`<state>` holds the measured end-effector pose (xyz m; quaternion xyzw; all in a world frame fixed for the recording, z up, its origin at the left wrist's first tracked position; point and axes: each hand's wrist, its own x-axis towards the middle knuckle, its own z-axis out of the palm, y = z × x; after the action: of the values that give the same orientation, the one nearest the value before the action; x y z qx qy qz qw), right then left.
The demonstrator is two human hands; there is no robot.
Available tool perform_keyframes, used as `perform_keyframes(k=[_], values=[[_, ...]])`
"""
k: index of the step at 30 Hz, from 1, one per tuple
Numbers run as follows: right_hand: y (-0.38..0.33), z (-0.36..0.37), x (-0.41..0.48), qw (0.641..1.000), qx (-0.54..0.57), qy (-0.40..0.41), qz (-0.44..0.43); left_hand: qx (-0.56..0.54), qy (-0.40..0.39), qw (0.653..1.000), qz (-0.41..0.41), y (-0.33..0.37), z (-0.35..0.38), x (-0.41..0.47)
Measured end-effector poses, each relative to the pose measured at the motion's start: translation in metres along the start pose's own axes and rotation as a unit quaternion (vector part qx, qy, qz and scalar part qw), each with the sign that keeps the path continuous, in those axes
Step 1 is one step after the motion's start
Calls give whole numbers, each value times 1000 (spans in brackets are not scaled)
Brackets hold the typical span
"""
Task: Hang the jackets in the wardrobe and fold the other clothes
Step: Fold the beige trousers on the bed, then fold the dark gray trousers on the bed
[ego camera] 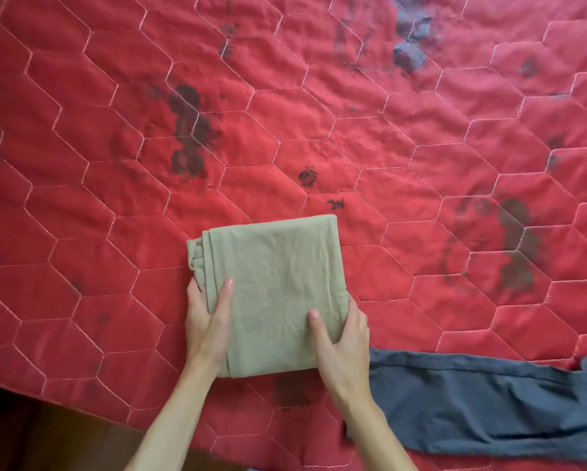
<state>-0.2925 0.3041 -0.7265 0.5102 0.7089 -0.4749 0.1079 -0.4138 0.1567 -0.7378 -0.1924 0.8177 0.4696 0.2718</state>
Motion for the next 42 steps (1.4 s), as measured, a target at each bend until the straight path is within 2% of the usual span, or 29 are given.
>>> perform_keyframes(k=[2, 5, 9, 11, 13, 15, 17, 18, 21, 24, 30, 37, 42], values=[[-1, -9, 7, 1000, -15, 13, -18, 29, 13, 999, -1, -8, -11, -3], [-4, -15, 24, 997, 29, 69, -6, 72, 95, 993, -4, -22, -20, -6], [-24, 20, 13, 999, 18, -21, -36, 7, 78, 997, -25, -13, 17, -24], [-22, 23, 10, 998, 27, -40, -36, 23, 72, 997, -14, -12, 24, -25], [-15, 11, 13, 997, 29, -54, -39, 86, 78, 993, 11, -14, 15, -21], [-10, 1, 16, 998, 0, -29, -49, 180, 127, 974, 55, -13, 7, -18], [-12, 0, 15, 994, -47, 21, -99, 278, 175, 934, 138, -6, 10, -18], [-13, 0, 13, 989, -68, 32, -128, 318, 176, 913, 186, -1, 16, -20], [-13, -10, 13, 977, -105, 25, -185, 379, 96, 865, 314, 10, 36, -29], [-6, -38, 18, 968, -126, 38, -215, 373, -2, 849, 375, 16, 55, -42], [41, -109, 25, 960, -177, 43, -214, 403, -83, 831, 374, 27, 87, -75], [115, -193, 21, 963, -200, 53, -175, 416, -108, 823, 372, 24, 141, -122], [174, -278, 17, 966, -205, 80, -136, 437, -158, 804, 370, 17, 205, -165]])
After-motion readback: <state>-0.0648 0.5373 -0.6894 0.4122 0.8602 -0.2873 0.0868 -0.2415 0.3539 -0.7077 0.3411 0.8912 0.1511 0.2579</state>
